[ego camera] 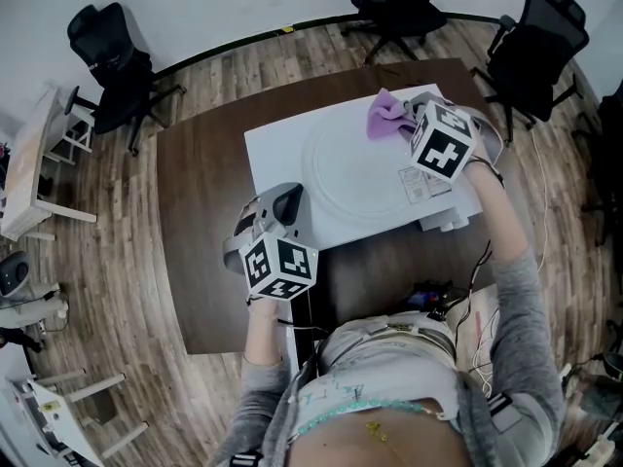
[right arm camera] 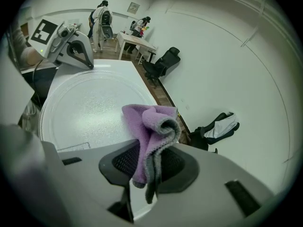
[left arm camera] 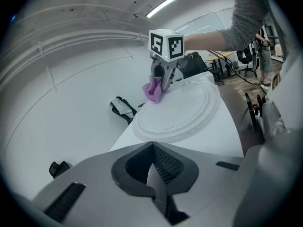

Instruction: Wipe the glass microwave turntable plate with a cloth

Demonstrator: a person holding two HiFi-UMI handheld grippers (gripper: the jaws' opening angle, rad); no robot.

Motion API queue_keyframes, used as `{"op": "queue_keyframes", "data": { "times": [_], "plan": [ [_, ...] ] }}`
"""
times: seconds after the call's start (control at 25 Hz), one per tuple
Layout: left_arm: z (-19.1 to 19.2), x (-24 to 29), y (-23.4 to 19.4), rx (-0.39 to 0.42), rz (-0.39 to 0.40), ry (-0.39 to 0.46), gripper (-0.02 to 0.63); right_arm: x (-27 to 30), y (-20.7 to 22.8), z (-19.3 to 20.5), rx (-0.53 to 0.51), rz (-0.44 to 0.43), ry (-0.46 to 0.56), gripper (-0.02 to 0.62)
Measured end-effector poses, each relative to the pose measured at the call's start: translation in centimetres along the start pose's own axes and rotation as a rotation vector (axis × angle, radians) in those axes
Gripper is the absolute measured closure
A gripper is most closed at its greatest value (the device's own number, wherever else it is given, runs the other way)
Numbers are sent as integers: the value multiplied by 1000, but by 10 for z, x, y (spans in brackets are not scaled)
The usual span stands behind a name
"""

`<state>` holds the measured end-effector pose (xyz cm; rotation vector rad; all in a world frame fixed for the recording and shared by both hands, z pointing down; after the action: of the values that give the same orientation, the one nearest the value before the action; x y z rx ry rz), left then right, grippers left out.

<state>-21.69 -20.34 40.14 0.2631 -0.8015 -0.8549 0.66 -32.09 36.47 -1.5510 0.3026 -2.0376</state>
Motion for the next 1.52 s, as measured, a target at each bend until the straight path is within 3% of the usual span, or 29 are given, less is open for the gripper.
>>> {"op": "queue_keyframes", "data": {
  "times": [0.68,1.52],
  "plan": [
    [1,1,-2,-17,2,-3,601,-47,-52,38,0,-41,-53,491],
    [1,2,0,-24,-7,-3,601,-74,-118,8,-178,-157,-52,491]
  ]
}}
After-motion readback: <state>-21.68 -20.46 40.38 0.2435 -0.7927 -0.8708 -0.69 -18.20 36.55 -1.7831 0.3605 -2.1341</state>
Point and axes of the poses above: the fingertips, and each gripper's own axes: x forward along the fingers, y to its right, z out of its underside, the point moved 7 cm from there along -x, backward along the fingers, and after that the axes turned 2 degrees about -x, right-handed, at the moved point
